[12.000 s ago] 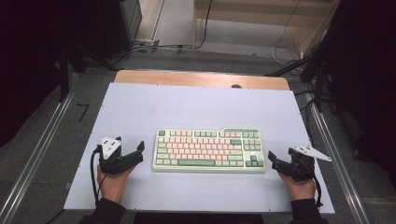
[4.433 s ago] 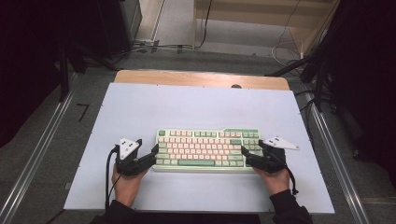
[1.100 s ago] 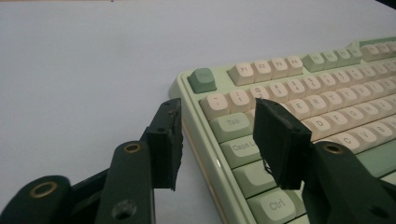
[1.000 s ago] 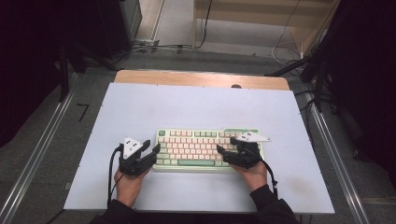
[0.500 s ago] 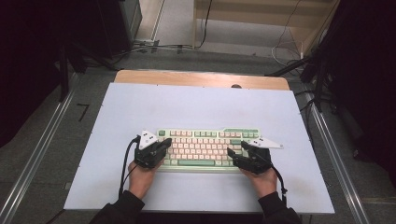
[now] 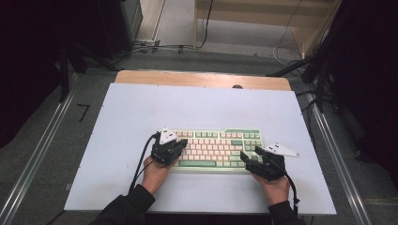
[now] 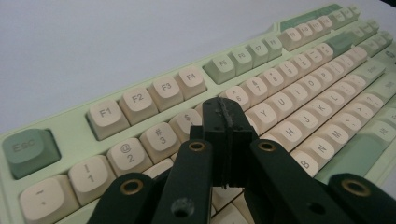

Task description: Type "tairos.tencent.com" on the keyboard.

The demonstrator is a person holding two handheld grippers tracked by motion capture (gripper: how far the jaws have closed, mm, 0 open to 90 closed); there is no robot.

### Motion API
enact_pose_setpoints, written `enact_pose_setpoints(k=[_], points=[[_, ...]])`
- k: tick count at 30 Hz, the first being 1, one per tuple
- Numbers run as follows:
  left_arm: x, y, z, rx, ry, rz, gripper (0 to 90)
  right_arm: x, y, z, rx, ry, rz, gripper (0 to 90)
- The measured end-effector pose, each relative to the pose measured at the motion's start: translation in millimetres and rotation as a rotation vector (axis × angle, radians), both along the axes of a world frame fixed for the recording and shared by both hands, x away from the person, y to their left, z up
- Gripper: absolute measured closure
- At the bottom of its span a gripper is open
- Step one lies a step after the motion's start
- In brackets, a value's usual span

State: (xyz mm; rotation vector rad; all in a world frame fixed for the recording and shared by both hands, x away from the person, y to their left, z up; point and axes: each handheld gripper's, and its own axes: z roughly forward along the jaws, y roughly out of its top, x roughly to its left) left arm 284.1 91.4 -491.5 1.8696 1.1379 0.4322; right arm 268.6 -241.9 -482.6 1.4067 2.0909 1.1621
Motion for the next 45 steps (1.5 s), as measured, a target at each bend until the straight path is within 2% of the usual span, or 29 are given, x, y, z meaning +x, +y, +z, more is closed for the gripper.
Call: enact_pose_setpoints(k=[14,17,20,21,23,24,25,26,30,32,39,45], points=[[3.5,-7.1,-4.3,0.035,0.036,-0.013,90.0,-1.7,-1.8,0.3,0.004,0.003,-0.002,32.1],[3.7,-7.1,-4.1,0.032,0.037,-0.017,90.0,-2.0,-1.9,0.7,0.004,0.002,-0.002,32.1],[2.0,-5.2,-0.9,0.0,0.022,-0.017,90.0,-2.1,-2.5,1.1,0.006,-0.001,-0.004,32.3],[1.2,-4.4,0.7,-0.016,0.012,-0.02,88.2,-2.0,-2.9,1.2,0.008,-0.003,-0.003,32.5],[-0.6,-3.3,2.8,-0.031,-0.006,-0.027,76.8,-1.7,-3.3,1.2,0.01,-0.002,-0.005,32.8],[-1.8,-2.8,4.0,-0.037,-0.017,-0.027,66.5,-0.9,-3.2,1.1,0.011,-0.002,-0.004,32.8],[-3.2,-1.7,5.6,-0.044,-0.026,-0.031,66.5,-0.9,-3.2,1.1,0.011,-0.002,-0.004,32.8],[-4.7,-0.4,6.9,-0.052,-0.041,-0.029,62.9,-0.6,-2.7,1.3,0.011,-0.001,-0.003,32.8],[-10.8,6.4,9.5,-0.047,-0.081,0.041,49.1,2.1,0.9,1.5,0.014,-0.001,0.008,33.6],[-12.7,12.0,9.8,-0.045,-0.08,0.073,43.3,3.8,4.1,1.6,0.014,-0.002,0.017,34.0],[-20.6,31.9,7.2,-0.051,-0.062,0.137,40.9,11.7,17.8,2.2,0.015,-0.006,0.053,40.2],[-30.9,48.9,6.3,-0.049,-0.061,0.189,40.9,20.4,32.3,1.3,0.01,-0.002,0.094,39.7]])
